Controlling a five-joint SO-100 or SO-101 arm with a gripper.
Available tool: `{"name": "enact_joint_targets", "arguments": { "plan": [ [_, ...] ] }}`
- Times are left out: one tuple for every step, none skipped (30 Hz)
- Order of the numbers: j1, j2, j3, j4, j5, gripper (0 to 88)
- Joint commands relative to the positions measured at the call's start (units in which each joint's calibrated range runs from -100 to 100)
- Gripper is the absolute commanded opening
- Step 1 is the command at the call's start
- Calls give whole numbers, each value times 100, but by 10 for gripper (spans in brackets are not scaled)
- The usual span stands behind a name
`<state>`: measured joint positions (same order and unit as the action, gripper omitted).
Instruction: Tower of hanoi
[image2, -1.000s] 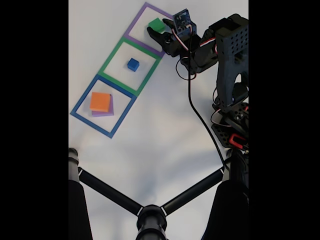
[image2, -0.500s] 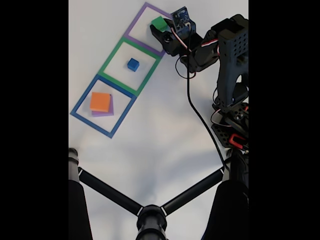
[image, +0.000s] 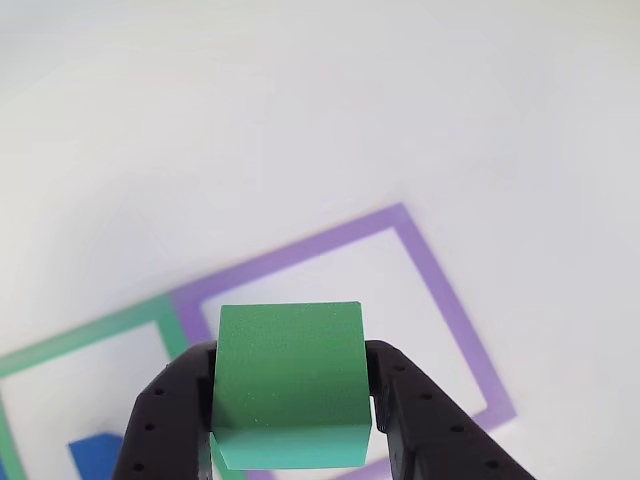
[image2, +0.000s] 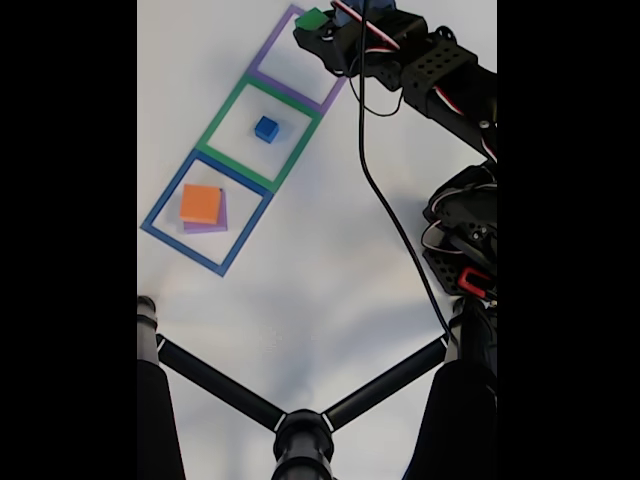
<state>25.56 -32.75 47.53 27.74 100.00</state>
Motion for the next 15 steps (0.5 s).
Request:
{"name": "enact_joint_targets", "arguments": {
  "plan": [
    [-493, -764, -2068, 3503, 0, 41],
    [-638, -772, -2558, 4077, 0, 42],
    [-775, -780, -2958, 4547, 0, 43],
    [-936, -780, -3385, 5000, 0, 43],
    [-1073, -788, -3721, 5348, 0, 44],
    [-1233, -788, -4094, 5720, 0, 44],
    [-1355, -796, -4366, 6012, 0, 44],
    [-1492, -812, -4639, 6319, 0, 44],
    [-1599, -828, -4830, 6554, 0, 44],
    [-1721, -860, -5012, 6781, 0, 43],
    [-1820, -876, -5139, 6943, 0, 43],
    [-1912, -900, -5230, 7064, 0, 43],
    [-2018, -940, -5284, 7153, 0, 42],
    [-2110, -988, -5302, 7194, 0, 42],
    [-2209, -1036, -5302, 7194, 0, 41]
  ]
}}
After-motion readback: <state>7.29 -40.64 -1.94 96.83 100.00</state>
